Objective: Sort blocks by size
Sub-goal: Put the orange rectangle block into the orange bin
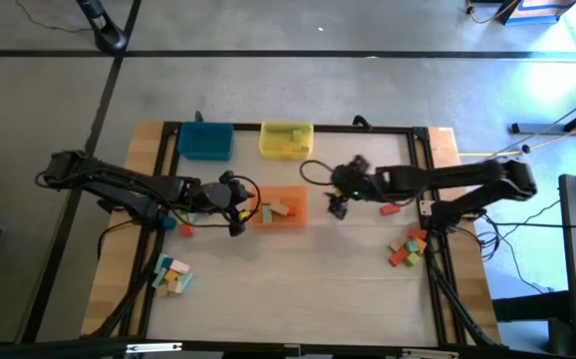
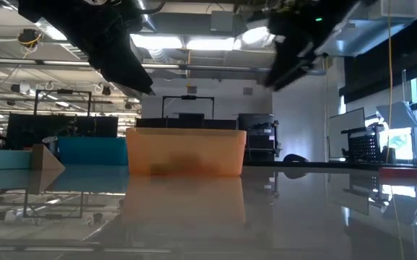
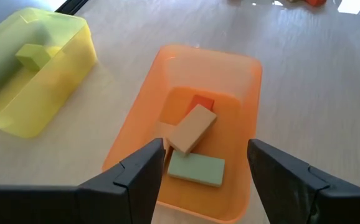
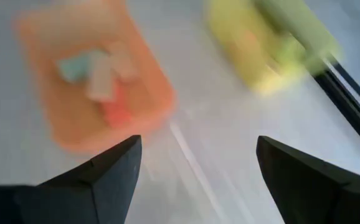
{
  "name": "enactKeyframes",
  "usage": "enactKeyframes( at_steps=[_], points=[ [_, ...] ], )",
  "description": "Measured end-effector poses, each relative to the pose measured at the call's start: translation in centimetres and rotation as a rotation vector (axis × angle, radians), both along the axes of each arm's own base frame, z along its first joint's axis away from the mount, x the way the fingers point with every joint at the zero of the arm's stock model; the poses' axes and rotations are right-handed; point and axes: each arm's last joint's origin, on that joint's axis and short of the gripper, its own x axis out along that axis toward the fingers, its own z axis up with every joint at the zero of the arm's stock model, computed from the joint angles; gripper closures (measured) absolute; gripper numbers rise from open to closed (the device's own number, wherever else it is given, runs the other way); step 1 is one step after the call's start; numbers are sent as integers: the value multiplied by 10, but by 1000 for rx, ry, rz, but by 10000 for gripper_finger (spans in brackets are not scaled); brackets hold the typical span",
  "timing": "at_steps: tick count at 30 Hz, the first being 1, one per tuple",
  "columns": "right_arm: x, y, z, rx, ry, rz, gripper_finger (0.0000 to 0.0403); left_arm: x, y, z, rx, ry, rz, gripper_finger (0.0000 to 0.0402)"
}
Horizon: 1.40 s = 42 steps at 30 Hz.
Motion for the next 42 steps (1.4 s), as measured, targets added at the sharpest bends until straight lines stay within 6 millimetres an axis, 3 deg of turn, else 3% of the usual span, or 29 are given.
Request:
enactKeyframes(
  at_steps=[5,10,18,27,42],
  points=[
    [-38,-4,2,5,143,-237,89,0,0,0,-2,2,2,183],
    [-57,-17,-12,95,297,-395,88,0,0,0,-1,3,1,183],
    [-78,-38,-52,283,420,-532,88,0,0,0,-1,3,1,183],
    [-98,-48,-86,450,487,-619,88,0,0,0,-1,3,1,183],
    [-112,-45,-114,601,507,-638,88,0,0,0,-1,3,1,183]
  ],
)
